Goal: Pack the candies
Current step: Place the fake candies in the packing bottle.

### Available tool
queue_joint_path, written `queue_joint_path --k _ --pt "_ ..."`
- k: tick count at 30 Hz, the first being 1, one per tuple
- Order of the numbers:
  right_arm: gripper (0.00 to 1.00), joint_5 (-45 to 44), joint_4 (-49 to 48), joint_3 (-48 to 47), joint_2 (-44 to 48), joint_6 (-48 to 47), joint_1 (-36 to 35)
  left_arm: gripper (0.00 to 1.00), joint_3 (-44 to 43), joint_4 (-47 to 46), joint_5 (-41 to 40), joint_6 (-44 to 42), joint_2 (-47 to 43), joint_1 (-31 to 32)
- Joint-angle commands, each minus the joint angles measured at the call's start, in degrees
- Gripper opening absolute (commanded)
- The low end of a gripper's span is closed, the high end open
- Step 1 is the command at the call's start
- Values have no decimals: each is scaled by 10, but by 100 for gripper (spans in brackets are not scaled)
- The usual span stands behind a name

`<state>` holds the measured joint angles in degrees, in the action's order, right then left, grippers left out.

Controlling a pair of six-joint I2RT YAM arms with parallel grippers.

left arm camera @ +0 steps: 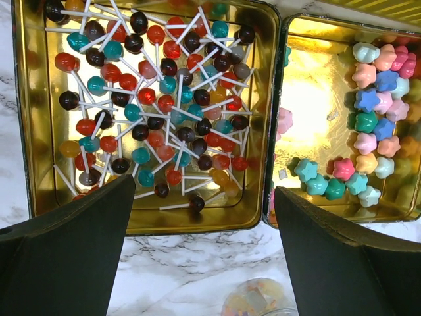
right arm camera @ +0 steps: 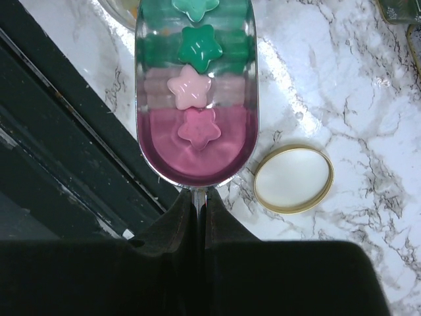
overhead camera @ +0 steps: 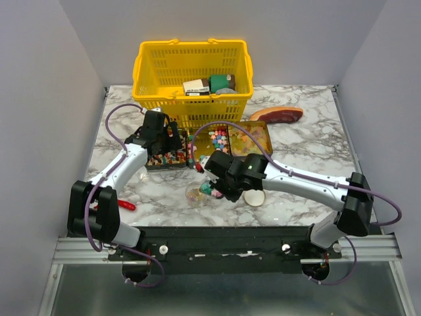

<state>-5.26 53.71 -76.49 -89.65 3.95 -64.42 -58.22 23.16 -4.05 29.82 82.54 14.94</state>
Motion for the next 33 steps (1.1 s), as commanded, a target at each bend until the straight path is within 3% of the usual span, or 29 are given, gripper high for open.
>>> queue_joint_path --k 1,22,29,33 --pt "1 17 59 -47 -33 -15 -17 99 2 -11 5 2 7 -6" --pt "1 11 187 -142 -92 1 -19 99 1 -14 14 2 15 -11" --pt "1 -18 192 -190 -79 57 -11 99 2 -20 31 2 15 -12" --pt "1 16 180 -204 -66 110 27 99 2 -22 38 2 15 -12"
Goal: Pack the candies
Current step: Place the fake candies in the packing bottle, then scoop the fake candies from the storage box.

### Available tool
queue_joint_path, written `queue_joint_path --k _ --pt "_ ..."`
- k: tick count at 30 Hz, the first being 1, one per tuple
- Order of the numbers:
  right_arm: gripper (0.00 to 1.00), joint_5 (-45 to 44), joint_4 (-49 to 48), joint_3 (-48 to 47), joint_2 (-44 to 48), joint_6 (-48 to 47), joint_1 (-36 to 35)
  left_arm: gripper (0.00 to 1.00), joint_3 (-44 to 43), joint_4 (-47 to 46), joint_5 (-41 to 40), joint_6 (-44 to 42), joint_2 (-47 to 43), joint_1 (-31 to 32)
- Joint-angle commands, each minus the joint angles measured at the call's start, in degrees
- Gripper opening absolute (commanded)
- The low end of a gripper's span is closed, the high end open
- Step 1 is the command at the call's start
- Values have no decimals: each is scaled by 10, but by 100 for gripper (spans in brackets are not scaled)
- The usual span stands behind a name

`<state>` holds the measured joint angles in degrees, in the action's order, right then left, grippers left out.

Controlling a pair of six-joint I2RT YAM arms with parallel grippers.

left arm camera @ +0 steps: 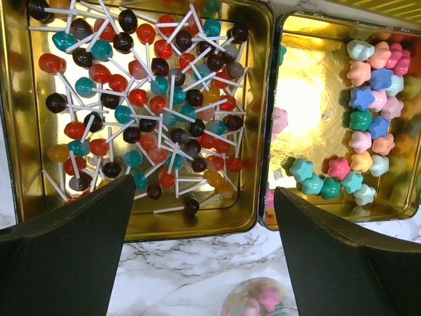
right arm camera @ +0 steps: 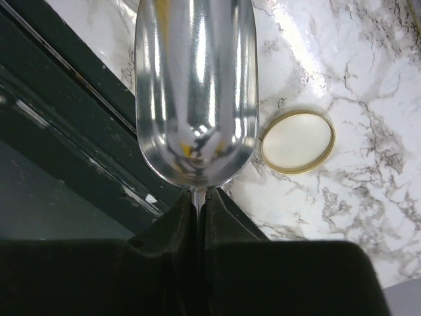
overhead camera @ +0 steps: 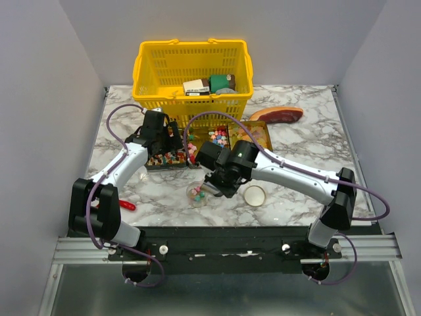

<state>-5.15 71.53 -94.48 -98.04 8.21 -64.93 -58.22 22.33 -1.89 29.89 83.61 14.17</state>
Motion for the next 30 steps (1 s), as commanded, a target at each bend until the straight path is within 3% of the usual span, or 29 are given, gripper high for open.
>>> queue_joint_path --k 1,10,17,23,30 --pt "1 18 -1 -25 21 84 44 99 3 -13 17 3 3 -5" --pt "1 48 -26 -103 -8 196 132 99 2 -12 18 2 2 -5" --pt "1 174 -96 -121 -55 297 237 98 6 -30 67 6 6 -5" --pt "0 222 -56 -209 -147 336 247 98 -6 -43 113 10 41 -4" --pt "0 245 -61 -242 -225 390 260 98 -13 -52 137 13 75 -1"
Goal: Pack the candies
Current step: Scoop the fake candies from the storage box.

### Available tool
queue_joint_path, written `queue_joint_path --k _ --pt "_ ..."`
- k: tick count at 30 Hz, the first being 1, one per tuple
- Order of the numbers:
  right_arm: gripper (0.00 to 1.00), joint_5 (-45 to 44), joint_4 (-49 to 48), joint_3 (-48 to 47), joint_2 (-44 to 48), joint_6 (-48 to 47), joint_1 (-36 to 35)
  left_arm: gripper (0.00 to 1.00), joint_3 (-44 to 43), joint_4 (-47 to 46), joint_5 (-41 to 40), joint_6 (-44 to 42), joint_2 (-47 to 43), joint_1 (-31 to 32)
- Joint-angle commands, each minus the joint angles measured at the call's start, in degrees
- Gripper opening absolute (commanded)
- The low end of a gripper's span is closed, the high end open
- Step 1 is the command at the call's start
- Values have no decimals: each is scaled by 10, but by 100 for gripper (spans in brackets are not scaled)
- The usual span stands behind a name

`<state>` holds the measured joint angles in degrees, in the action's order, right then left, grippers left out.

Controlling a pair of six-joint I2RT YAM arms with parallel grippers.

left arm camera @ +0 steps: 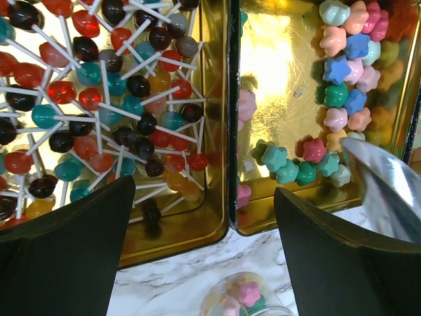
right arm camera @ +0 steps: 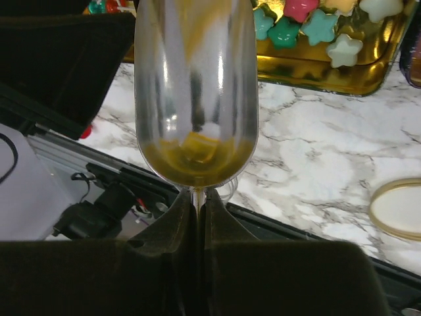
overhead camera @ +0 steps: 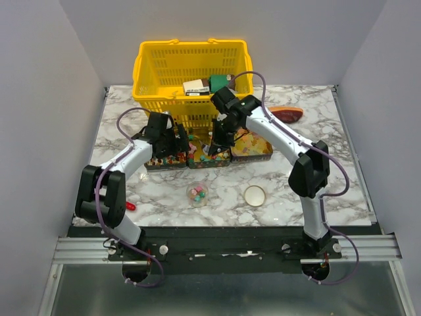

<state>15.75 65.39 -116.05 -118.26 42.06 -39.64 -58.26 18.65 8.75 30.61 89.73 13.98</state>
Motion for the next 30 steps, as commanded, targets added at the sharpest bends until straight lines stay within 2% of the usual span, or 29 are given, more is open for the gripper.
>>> queue_joint_path --k 1,14,21,25,30 --pt "0 33 0 -22 -30 57 8 98 -11 -17 31 7 17 1" --pt "0 -36 8 4 -71 144 14 89 -11 -27 28 15 54 13" --pt "0 -65 14 21 -86 159 14 73 -11 -28 36 15 71 16" --pt "0 -96 15 26 -94 155 14 60 -11 -27 36 13 77 18" --pt "1 -115 10 32 -117 141 14 53 -13 -24 36 9 91 26"
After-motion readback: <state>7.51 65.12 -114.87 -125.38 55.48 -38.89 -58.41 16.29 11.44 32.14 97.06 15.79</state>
